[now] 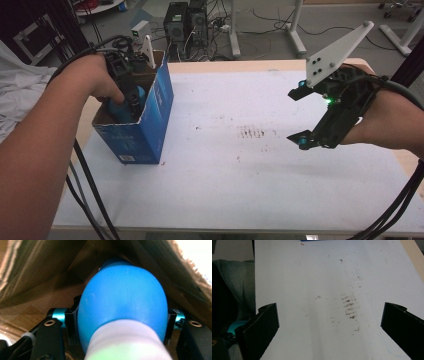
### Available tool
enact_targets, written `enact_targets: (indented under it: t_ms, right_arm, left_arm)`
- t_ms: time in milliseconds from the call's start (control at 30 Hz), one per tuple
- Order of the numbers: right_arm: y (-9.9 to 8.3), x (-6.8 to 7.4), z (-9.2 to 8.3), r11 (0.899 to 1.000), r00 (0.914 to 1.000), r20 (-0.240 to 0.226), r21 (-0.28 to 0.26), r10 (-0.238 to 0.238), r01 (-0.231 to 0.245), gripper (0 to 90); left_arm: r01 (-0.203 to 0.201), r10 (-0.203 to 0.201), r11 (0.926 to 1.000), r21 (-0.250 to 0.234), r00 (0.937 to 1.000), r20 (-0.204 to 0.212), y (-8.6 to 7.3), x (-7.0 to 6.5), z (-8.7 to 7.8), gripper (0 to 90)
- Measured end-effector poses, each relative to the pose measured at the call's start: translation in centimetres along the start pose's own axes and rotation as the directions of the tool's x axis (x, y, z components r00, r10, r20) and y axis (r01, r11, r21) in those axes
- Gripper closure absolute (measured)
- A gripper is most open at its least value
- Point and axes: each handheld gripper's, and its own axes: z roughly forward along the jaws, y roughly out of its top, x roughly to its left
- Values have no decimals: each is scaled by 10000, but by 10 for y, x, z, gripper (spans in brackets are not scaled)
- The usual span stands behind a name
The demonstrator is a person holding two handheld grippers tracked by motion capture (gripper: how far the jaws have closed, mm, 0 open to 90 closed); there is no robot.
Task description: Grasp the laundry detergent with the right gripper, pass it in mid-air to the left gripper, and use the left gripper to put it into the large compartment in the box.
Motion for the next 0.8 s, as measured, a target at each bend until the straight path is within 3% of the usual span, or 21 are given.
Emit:
enact_targets:
  t_ms: [167, 600, 800]
  right_arm:
    - [0, 1, 0, 10000, 10000, 0, -20, -17, 17, 7]
    - [-1, 1, -2, 10000, 10000, -14, 44, -14, 14, 7]
    - [2, -1, -5, 9998, 9999, -123, 207, -14, 17, 7]
  left_arm:
    - [185, -184, 9993, -318, 9998, 53, -1, 1, -7, 302]
    - [73, -69, 9999, -137, 9994, 348, -3, -3, -24, 275]
    - [-24, 26, 9997, -225, 10000, 90, -3, -8, -41, 212]
